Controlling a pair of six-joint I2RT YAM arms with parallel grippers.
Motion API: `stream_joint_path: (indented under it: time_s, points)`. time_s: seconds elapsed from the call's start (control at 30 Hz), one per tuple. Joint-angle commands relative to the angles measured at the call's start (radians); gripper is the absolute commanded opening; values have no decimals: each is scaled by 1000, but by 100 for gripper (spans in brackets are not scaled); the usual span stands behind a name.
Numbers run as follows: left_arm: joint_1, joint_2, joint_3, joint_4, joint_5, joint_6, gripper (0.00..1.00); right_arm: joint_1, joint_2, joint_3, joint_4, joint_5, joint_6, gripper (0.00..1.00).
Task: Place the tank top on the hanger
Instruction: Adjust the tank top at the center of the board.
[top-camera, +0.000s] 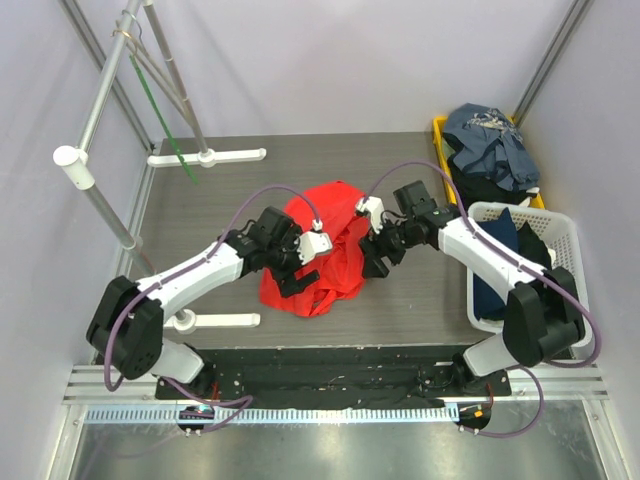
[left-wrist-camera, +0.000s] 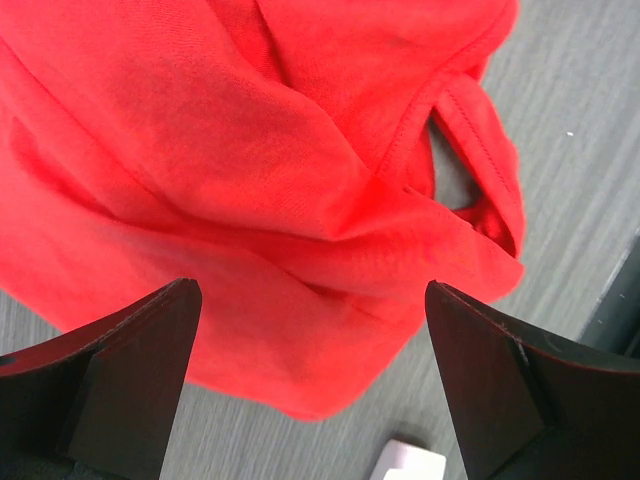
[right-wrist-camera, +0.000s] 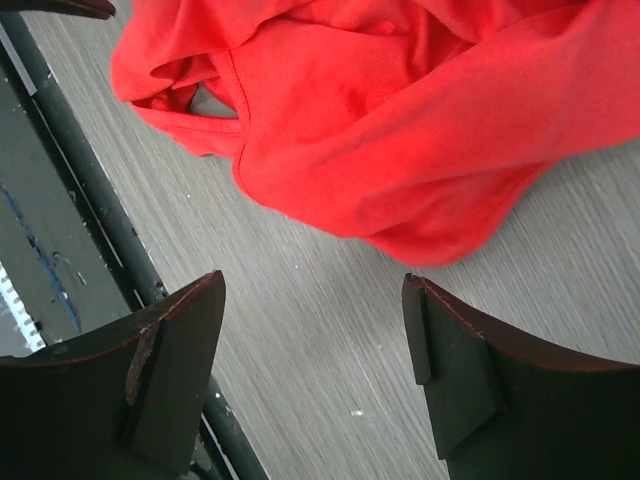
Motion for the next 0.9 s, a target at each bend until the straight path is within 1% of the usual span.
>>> stream_joint_path:
  time_s: [0.0, 0.07, 0.13, 0.2, 0.23, 0.3, 0.33, 0.43, 0.47, 0.5, 0.53, 0.57, 0.63, 0.7, 0.73, 0.8, 0.83, 0.87]
  points:
    - [-7, 44, -18, 123, -41, -18, 100, 25, 49, -7, 121, -10, 50, 78]
    - [-9, 69, -18, 137, -57, -16, 99, 38, 63, -15, 151, 4, 65, 78]
    - [-9, 84, -19, 145, -72, -18, 94, 57, 67, -29, 184, 20, 76, 78]
    - [-9, 101, -21, 149, -75, -16, 84, 70, 78, -36, 197, 43, 87, 78]
    - [-9, 107, -21, 148, -75, -15, 73, 77, 87, -38, 206, 48, 93, 78]
    - [-9, 117, -21, 148, -74, -18, 62, 85, 93, -44, 217, 51, 101, 76]
    - [-9, 118, -22, 148, -72, -16, 54, 90, 96, -49, 229, 53, 105, 75]
    - [-9, 115, -27, 148, -77, -20, 48, 97, 116, -52, 244, 65, 116, 70]
    - [-9, 112, -29, 149, -78, -20, 45, 104, 127, -53, 249, 77, 121, 66]
    - [-9, 106, -32, 149, -78, -18, 42, 107, 132, -55, 253, 82, 121, 64]
    - [-9, 104, -33, 149, -83, -18, 35, 110, 139, -56, 258, 92, 127, 60]
    - [-9, 101, -35, 149, -80, -20, 31, 116, 145, -56, 260, 103, 131, 54]
    - [-9, 97, -38, 149, -81, -20, 20, 116, 158, -56, 264, 119, 133, 48]
    - [-9, 97, -42, 149, -83, -18, 19, 117, 167, -59, 269, 132, 134, 45]
    - [-9, 98, -44, 148, -80, -21, 15, 117, 169, -61, 269, 137, 134, 43]
    - [-9, 103, -47, 151, -80, -20, 10, 119, 169, -61, 273, 142, 134, 36]
    - [-9, 104, -47, 149, -81, -20, 3, 119, 170, -62, 275, 143, 133, 33]
    - [-9, 107, -48, 149, -83, -21, 0, 117, 170, -62, 273, 145, 133, 26]
